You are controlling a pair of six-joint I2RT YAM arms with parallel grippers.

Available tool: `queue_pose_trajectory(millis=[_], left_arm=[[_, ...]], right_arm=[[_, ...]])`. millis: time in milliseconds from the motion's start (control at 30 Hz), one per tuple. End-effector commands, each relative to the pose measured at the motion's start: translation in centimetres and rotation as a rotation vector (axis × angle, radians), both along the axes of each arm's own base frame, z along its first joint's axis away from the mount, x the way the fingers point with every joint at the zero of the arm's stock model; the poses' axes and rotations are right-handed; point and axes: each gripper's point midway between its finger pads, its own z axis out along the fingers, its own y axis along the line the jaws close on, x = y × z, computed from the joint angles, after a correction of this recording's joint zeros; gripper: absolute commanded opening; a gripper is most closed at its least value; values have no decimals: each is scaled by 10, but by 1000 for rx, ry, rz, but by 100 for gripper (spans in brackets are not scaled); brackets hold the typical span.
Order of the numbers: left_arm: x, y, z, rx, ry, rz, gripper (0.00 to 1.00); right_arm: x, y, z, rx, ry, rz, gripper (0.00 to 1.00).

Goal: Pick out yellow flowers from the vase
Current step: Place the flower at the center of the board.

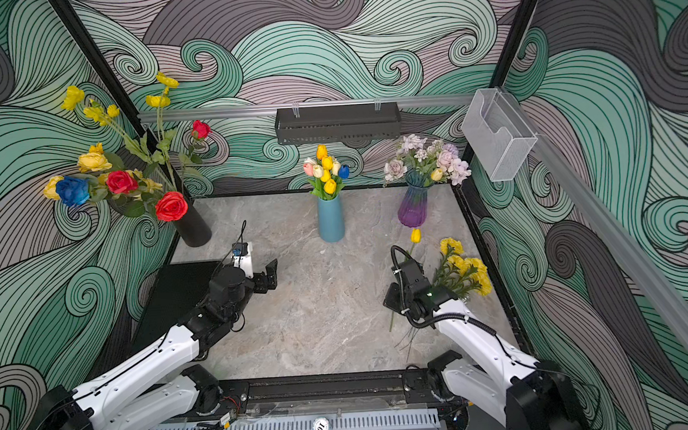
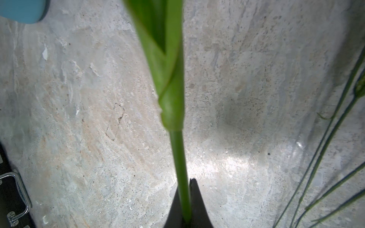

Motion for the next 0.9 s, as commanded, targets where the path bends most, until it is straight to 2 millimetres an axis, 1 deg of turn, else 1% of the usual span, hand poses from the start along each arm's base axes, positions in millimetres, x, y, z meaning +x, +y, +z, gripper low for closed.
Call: queue_pose_trajectory(millis=[0,67,100,167,233,533,633,700,767,867], left_arm=[[1,4,7,4,-25,11,95],[1,4,7,2,-26,10,95],[1,4,8,2,-27,12,95],[1,4,7,3,-26,12,95],[1,4,7,1,-26,11,95],[2,3,6,1,-23,10,95],[2,3,8,1,-28,10,95],[3,3,8,0,-27,8,95],[3,1,9,-3,-27,-2,95],[4,-3,14,-14,-33,-13,94]], right_arm=[[-2,-6,-8,-19,30,-39,0],[-4,-9,-13,-37,43,-40,0],[-5,-11,-14,-49,51,-41,2],[-8,-16,-17,-81,66,-46,10],[-9,-19,-18,-96,66,-47,15],[-7,-28,-8,-128,27,-62,35],[-3,-28,1,-133,-5,-50,43],[2,-29,11,-152,-34,-34,47],[9,-32,25,-185,-75,-9,53],[22,-33,47,-206,-151,24,58]])
